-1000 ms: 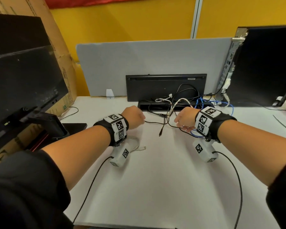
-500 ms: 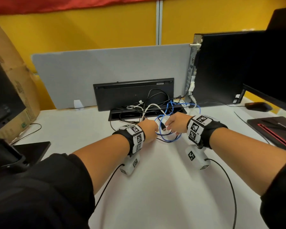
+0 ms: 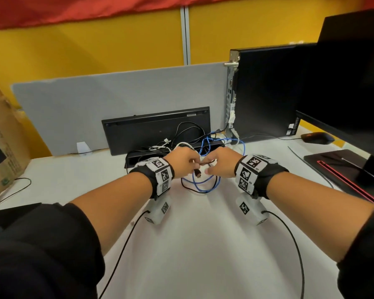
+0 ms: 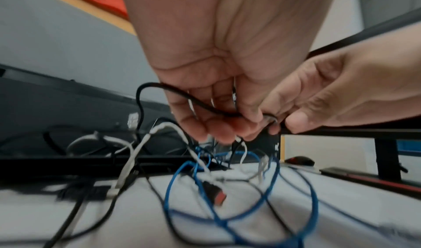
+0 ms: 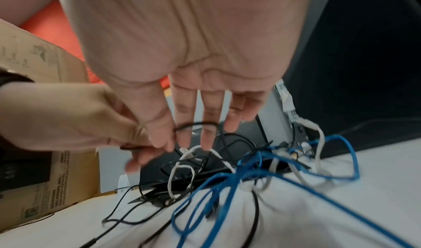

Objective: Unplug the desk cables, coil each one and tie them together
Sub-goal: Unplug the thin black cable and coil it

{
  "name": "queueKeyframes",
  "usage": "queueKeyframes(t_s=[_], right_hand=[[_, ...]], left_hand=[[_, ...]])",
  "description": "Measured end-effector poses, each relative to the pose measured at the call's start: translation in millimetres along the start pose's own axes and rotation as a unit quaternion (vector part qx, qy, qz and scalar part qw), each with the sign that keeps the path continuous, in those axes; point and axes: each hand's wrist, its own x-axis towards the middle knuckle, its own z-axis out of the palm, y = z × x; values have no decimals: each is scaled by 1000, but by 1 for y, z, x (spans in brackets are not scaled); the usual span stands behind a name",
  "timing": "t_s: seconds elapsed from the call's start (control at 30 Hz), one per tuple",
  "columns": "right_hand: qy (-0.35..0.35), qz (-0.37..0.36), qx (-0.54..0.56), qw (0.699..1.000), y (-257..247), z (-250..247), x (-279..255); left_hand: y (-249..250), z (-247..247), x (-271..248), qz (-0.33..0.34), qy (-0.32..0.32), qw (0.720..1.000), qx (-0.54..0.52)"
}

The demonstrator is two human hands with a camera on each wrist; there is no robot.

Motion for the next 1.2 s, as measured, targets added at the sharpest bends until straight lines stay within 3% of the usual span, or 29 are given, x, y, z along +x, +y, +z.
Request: queueKeyframes(t_s=[0.1,0.3,0.5,0.87,1.1,1.2], right_hand=[[69,-43,-14,997,-7,-23,0],[192,-92,100,972,-26,-85,6],[259,-101,69,958,-36,-129,7],[401,33,74,913,19,-166,-7],[437,68,95,892,32,-157,-13],[416,76,123,898,29,-150,-15]], left_hand=[[8,-32,2,30,58,998,-21],[12,-102,1,29,140,987,-72],[2,-145,-7,21,202,974,-98],[-30,-173,-30,-46,247,958,-141],[-25,-177,-35,-50,253,956,-142],[-20,-177,-34,-44,258,954,-147]])
